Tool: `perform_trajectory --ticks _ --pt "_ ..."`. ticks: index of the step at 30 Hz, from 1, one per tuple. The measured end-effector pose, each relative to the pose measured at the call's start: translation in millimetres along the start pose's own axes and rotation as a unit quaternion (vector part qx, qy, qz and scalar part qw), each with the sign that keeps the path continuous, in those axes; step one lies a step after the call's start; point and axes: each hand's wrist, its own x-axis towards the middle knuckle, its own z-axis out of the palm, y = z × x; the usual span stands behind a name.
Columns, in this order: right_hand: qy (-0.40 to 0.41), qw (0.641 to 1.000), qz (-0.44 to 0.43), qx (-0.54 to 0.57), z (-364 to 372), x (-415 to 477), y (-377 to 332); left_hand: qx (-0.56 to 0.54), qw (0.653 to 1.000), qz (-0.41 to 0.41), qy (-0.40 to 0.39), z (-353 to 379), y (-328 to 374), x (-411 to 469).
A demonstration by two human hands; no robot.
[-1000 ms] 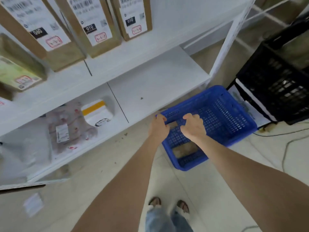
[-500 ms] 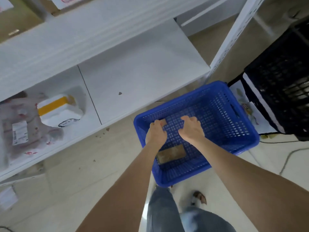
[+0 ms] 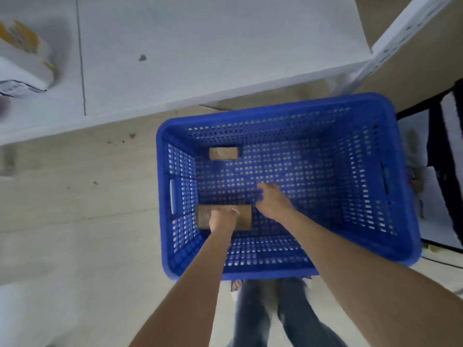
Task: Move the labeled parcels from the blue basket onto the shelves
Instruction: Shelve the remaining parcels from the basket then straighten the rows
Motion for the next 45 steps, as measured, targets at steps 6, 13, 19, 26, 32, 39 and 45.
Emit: perform_trajectory --ticks 6,13,19,26,32,39,45 --pt "-0.101 0.993 -0.06 -0.028 71.4 91.0 37.9 -0.056 0.992 -0.109 0.006 51.6 -37.3 81.2" --pt "-0.103 0.968 -0.131 -0.188 102.6 139.0 45.5 -0.328 0.927 -0.105 0.145 69.8 -13.0 129.4" --pt "-0.033 0.914 -0.223 -0.337 131.7 141.0 37.0 -0.248 0.94 -0.051 0.229 61.7 -21.1 156.3" --pt "0.029 0.946 -0.146 -0.288 125.6 156.3 31.3 -0.143 0.957 0.006 0.251 54.1 -35.3 173.4" --pt "0.003 0.973 -0.014 0.229 65.2 150.7 33.4 -0.183 0.966 -0.046 0.177 54.0 -17.0 151.9" --pt "-0.119 0.907 -0.004 0.405 -14.4 29.3 -6.0 -0.293 0.954 -0.041 0.042 -6.3 23.1 49.0" --pt "-0.076 0.915 -0.06 0.392 -82.5 -98.9 -54.1 -0.333 0.942 0.03 -0.018 -98.0 59.5 -81.8"
